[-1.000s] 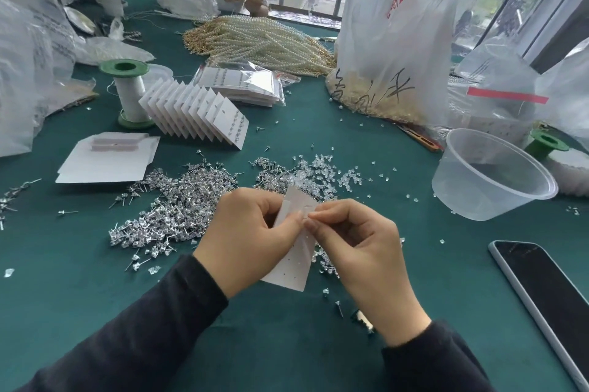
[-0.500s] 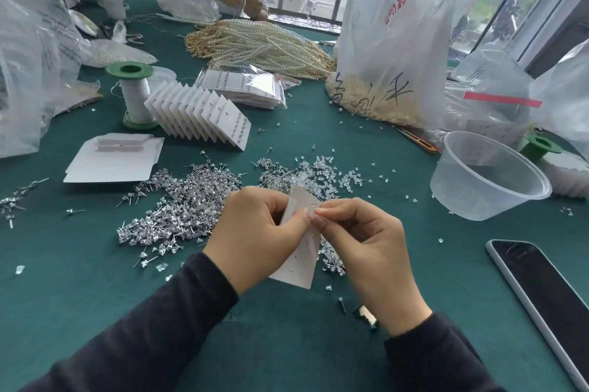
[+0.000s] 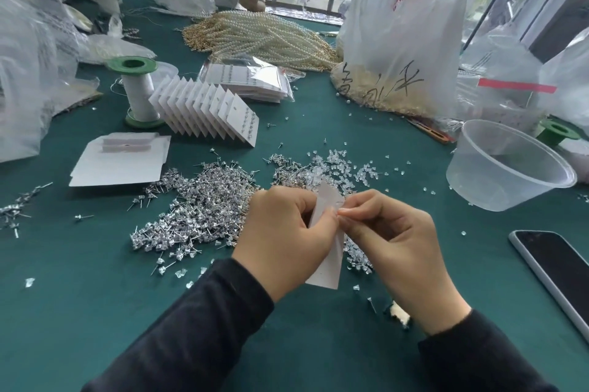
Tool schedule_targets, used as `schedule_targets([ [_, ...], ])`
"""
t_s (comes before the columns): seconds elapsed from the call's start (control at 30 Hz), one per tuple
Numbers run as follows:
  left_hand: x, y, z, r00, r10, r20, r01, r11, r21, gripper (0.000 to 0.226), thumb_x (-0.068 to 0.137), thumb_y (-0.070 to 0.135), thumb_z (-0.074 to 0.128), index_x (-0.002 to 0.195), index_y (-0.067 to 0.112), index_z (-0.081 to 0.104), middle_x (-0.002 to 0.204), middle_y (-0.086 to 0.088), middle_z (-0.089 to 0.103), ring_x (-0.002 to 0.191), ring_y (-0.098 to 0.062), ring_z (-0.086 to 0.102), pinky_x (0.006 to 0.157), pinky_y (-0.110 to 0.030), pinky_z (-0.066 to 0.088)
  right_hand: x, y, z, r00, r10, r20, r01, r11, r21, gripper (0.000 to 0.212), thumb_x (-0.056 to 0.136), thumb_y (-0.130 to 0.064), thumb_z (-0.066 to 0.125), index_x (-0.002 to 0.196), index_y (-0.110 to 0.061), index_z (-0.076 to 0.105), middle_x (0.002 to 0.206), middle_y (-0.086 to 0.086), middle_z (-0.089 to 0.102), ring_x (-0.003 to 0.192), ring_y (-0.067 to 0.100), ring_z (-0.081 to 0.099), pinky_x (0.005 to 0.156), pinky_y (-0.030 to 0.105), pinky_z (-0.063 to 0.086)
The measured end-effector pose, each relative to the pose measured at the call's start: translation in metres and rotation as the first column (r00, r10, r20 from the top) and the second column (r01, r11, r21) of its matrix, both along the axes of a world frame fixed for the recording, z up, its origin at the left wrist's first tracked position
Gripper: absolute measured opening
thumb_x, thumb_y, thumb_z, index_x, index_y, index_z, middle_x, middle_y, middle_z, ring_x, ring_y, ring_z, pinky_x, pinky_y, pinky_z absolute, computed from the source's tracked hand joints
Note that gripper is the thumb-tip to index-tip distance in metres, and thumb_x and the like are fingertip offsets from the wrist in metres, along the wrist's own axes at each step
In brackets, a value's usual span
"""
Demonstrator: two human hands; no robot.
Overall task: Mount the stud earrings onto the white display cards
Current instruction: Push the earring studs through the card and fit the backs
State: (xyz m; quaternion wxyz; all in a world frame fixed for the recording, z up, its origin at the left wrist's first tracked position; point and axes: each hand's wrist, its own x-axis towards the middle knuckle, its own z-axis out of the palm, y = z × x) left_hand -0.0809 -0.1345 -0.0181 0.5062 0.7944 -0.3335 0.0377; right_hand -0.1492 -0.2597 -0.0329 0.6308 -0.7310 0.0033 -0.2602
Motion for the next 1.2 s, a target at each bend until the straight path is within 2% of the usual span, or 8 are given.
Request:
schedule_targets([
  [0.27, -0.003, 0.0, 0.004, 0.999, -0.019, -0.048, 0.016, 0.998, -0.062, 0.039, 0.07, 0.025, 0.053, 0.038, 0.014, 0.032, 0.039, 0.007, 0.023, 0.039, -0.011, 0.023, 0.039, -0.017, 0.016, -0.001, 0.001, -0.001, 1.0, -0.012, 0.027, 0.014, 0.998, -0.059, 0.012, 0.071, -0.008, 0.071, 0.064, -0.018, 0.069, 0.075, 0.002, 0.063, 0.07, 0.015, 0.06, 0.065, 0.021, 0.049],
  [0.37, -0.002, -0.001, 0.003, 0.997, 0.014, -0.077, -0.018, 0.999, -0.045, 0.04, 0.068, 0.027, 0.051, 0.039, 0.004, 0.037, 0.041, 0.001, 0.026, 0.04, -0.011, 0.023, 0.039, -0.017, 0.017, -0.003, 0.002, 0.001, 0.999, -0.038, 0.023, 0.04, 0.992, -0.122, 0.007, 0.073, -0.01, 0.071, 0.076, -0.016, 0.069, 0.08, 0.003, 0.068, 0.073, 0.014, 0.064, 0.068, 0.02, 0.05],
  [0.67, -0.004, -0.001, 0.003, 0.999, 0.036, -0.003, -0.036, 0.999, 0.02, 0.039, 0.067, 0.029, 0.051, 0.038, 0.015, 0.028, 0.037, 0.005, 0.021, 0.04, -0.014, 0.026, 0.039, -0.018, 0.019, -0.003, 0.008, 0.001, 0.98, -0.17, 0.102, 0.197, 0.9, -0.388, 0.008, 0.073, 0.0, 0.064, 0.074, -0.008, 0.065, 0.075, -0.001, 0.064, 0.069, 0.013, 0.061, 0.065, 0.027, 0.052],
  [0.93, -0.003, 0.001, 0.001, 0.999, 0.003, -0.037, -0.004, 1.0, -0.029, 0.041, 0.067, 0.029, 0.052, 0.037, 0.016, 0.028, 0.035, 0.005, 0.022, 0.037, -0.01, 0.025, 0.039, -0.015, 0.018, -0.004, 0.008, -0.003, 0.986, -0.147, 0.081, 0.168, 0.901, -0.399, 0.003, 0.076, -0.003, 0.063, 0.076, -0.005, 0.064, 0.073, 0.0, 0.062, 0.069, 0.015, 0.06, 0.064, 0.027, 0.051],
  [1.0, -0.001, -0.001, 0.001, 0.985, -0.065, -0.161, 0.053, 0.995, -0.082, 0.05, 0.07, 0.044, 0.054, 0.037, 0.012, 0.034, 0.038, 0.009, 0.028, 0.038, -0.007, 0.027, 0.041, -0.018, 0.023, -0.003, 0.007, -0.003, 0.984, -0.158, 0.084, 0.179, 0.879, -0.443, 0.003, 0.078, -0.003, 0.06, 0.077, -0.005, 0.062, 0.074, 0.001, 0.061, 0.07, 0.015, 0.058, 0.065, 0.028, 0.05],
  [1.1, 0.007, 0.003, 0.012, 0.843, -0.266, -0.467, 0.184, 0.959, -0.215, 0.07, 0.076, 0.067, 0.049, 0.058, 0.001, 0.061, 0.054, -0.01, 0.058, 0.049, -0.019, 0.052, 0.047, -0.026, 0.043, -0.002, 0.003, 0.002, 0.975, -0.194, 0.108, 0.222, 0.872, -0.437, 0.009, 0.081, -0.005, 0.056, 0.078, -0.013, 0.058, 0.077, -0.003, 0.058, 0.073, 0.01, 0.055, 0.068, 0.021, 0.046],
  [1.13, 0.012, 0.006, 0.014, 0.877, -0.236, -0.418, 0.192, 0.971, -0.144, 0.063, 0.078, 0.063, 0.046, 0.071, 0.004, 0.067, 0.06, -0.006, 0.065, 0.053, -0.014, 0.056, 0.05, -0.024, 0.047, -0.002, 0.001, 0.004, 0.972, -0.214, 0.096, 0.234, 0.896, -0.376, 0.011, 0.083, -0.006, 0.056, 0.079, -0.016, 0.057, 0.077, -0.005, 0.057, 0.071, 0.007, 0.055, 0.067, 0.018, 0.044],
  [1.2, 0.025, 0.013, 0.012, 0.997, -0.073, -0.029, 0.078, 0.97, 0.232, 0.042, 0.085, 0.05, 0.05, 0.099, 0.014, 0.067, 0.077, 0.004, 0.066, 0.065, 0.001, 0.055, 0.064, -0.015, 0.045, -0.002, -0.005, 0.01, 0.971, -0.237, 0.014, 0.237, 0.964, -0.121, 0.014, 0.086, -0.005, 0.057, 0.081, -0.018, 0.06, 0.076, -0.001, 0.061, 0.069, 0.007, 0.057, 0.065, 0.02, 0.046],
])
